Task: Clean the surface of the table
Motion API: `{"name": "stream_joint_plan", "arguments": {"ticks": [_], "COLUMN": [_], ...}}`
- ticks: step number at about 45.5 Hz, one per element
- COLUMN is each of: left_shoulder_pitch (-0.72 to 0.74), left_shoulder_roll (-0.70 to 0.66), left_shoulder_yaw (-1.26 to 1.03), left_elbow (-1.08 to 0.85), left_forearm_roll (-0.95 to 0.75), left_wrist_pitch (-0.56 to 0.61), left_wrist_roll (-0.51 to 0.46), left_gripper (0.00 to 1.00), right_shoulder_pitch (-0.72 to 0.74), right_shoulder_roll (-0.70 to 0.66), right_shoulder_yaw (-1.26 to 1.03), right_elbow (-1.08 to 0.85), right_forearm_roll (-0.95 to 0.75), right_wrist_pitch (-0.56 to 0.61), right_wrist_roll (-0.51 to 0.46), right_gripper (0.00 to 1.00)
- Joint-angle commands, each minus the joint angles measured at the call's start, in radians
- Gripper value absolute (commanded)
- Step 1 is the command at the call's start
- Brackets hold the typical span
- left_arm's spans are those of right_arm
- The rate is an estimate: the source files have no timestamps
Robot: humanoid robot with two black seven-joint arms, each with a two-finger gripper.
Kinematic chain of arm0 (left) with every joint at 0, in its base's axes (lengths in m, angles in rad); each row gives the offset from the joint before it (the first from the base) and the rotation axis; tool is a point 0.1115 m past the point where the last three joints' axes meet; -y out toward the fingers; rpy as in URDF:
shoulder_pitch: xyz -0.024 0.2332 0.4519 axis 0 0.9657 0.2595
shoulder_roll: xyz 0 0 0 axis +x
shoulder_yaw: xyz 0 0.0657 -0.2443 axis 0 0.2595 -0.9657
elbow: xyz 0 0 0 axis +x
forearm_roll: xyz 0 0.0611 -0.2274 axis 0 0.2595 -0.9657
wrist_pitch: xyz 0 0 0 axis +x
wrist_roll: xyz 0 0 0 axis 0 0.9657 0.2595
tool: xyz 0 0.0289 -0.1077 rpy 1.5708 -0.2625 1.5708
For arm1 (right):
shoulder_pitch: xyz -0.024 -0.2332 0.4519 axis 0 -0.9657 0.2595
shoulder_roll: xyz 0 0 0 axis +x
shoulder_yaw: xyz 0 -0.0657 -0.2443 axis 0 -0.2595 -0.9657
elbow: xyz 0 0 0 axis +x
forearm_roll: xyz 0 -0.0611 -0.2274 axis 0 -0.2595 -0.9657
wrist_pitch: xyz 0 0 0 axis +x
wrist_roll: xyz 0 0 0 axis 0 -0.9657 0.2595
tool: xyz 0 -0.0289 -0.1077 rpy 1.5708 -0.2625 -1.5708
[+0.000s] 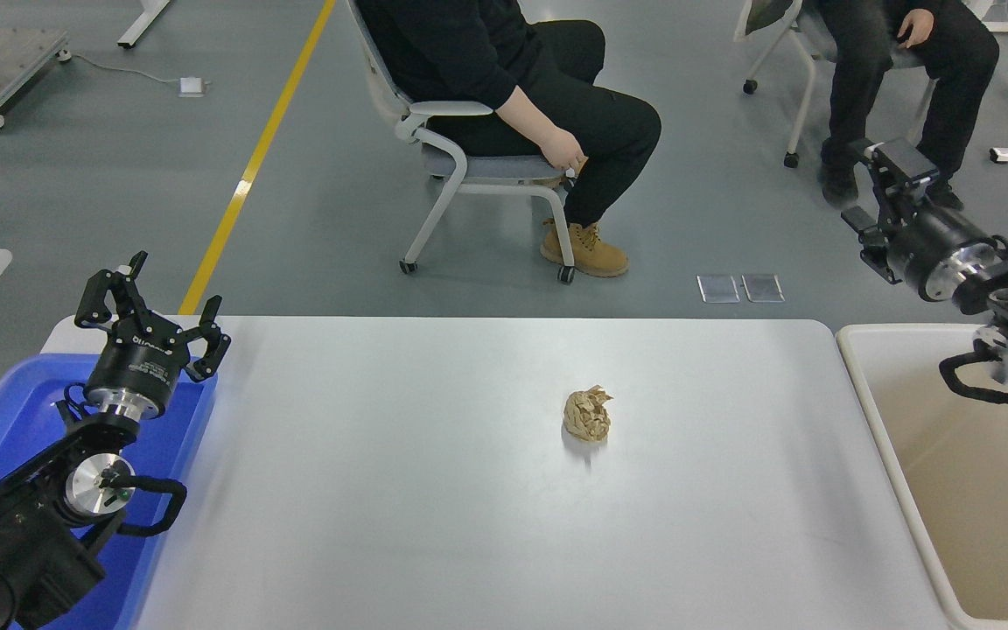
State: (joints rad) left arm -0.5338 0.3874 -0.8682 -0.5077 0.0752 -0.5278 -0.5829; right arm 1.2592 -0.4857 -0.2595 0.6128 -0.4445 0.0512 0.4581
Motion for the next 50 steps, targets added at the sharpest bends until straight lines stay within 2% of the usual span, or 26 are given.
{"name": "stream_joint_plan", "arguments": {"ticks": [1,9,15,33,43,50], "left_shoulder_pitch": [0.000,0.000,0.000,0.000,0.000,0.000], "left_shoulder_roll": [0.001,-0.001,-0.001,0.001,-0.001,0.001], "left_shoulder_yaw": [0.000,0.000,0.000,0.000,0.000,0.000], "left_elbow": [0.000,0.000,0.000,0.000,0.000,0.000], "left_forearm_roll": [0.000,0.000,0.000,0.000,0.000,0.000], "left_wrist_pitch": [0.000,0.000,0.000,0.000,0.000,0.000], "left_wrist_roll": [0.000,0.000,0.000,0.000,0.000,0.000], "left_gripper": [1.00,1.00,1.00,1.00,1.00,1.00], "right_shoulder_pitch": [0.095,0.078,0.069,0.040,-0.069,-0.142], "right_shoulder_roll": [0.119,0.223,0.288,0.417,0.486,0.486], "right_shoulder_yaw": [-0.179,-0.213,-0.273,-0.359,-0.411,-0.414], "right_elbow": [0.004,0.004,0.002,-0.019,-0.126,-0.228], "right_forearm_roll": [-0.157,-0.350,-0.421,-0.439,-0.441,-0.439], "right_wrist_pitch": [0.006,0.022,0.022,0.018,0.009,0.007], "right_wrist_roll": [0.001,-0.001,-0.001,-0.001,-0.002,-0.002], "right_gripper": [0.99,0.99,0.99,0.99,0.99,0.99]}}
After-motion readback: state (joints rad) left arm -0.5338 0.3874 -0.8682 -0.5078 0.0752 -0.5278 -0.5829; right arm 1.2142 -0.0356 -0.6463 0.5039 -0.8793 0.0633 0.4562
